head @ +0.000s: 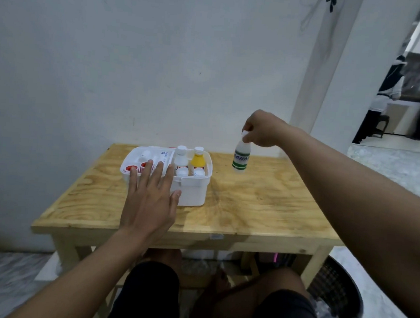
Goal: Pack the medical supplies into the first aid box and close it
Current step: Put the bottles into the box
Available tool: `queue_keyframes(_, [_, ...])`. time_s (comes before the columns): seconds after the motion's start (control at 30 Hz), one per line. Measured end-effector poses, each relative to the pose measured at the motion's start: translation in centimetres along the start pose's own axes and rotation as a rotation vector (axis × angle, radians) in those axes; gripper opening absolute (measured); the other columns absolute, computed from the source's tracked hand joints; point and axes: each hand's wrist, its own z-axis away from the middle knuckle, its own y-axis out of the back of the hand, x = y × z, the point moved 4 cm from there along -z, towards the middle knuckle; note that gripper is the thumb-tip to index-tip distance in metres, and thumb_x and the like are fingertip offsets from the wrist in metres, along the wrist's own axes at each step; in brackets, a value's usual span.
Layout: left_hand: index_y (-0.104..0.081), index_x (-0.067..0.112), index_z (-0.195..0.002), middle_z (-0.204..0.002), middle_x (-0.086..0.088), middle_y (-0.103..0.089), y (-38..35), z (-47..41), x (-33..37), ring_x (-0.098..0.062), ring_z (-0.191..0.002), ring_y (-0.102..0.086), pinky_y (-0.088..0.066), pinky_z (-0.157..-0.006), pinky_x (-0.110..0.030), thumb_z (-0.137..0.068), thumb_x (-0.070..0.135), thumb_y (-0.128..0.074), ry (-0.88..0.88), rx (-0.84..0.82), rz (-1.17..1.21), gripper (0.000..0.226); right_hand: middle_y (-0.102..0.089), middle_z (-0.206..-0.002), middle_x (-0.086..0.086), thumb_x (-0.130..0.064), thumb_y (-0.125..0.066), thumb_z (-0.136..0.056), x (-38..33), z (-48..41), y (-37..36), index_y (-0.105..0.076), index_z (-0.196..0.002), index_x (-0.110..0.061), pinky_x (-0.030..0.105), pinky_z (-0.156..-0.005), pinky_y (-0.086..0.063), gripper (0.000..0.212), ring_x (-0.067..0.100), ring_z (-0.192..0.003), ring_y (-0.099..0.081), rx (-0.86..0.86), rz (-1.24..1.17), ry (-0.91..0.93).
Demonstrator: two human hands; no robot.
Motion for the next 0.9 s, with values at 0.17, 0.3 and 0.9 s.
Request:
queue_keyframes(0.17, [-0.05,0.005,-0.145,-0.149,-0.021,-0.05,-0.1,0.1,-0.1,-0.041,-0.143,-0.038,-0.022,-0.117,-0.061,-0.096,0.04,-0.035,-0.004,-0.004,0.009,0.063,-0.074,-0.102,0.01,-0.016,-0.072,-0.088,-3.8,1.1,3.2,-0.072,-0.114,-0.006,0.036,-0.075,-0.058,0.028,0.024,-0.082,-0.07,0.015,-0.053,0.07])
queue_keyframes(0.3, [-0.045,0.008,-0.15,-0.155,-0.018,-0.043,-0.1,0.3,-0.1,-0.038,-0.148,-0.03,-0.016,-0.121,-0.059,-0.098,0.043,-0.029,0.008,-0.02,0.024,0.064,-0.075,-0.096,0.008,-0.016,-0.072,-0.088,-6.6,1.7,4.5,-0.073,-0.111,-0.007,0.038,-0.078,-0.061,0.025,0.021,-0.078,-0.074,0.025,-0.096,0.134])
queue_keyframes(0.9, [-0.04,0.011,-0.154,-0.158,-0.016,-0.04,-0.5,0.4,-0.2,-0.034,-0.15,-0.028,-0.012,-0.123,-0.057,-0.101,0.044,-0.03,0.018,0.005,0.068,0.063,-0.073,-0.1,0.005,-0.014,-0.073,-0.087,-12.1,1.2,-2.0,-0.073,-0.114,-0.007,0.026,-0.066,-0.053,0.027,0.016,-0.075,-0.068,-0.066,-0.085,0.222])
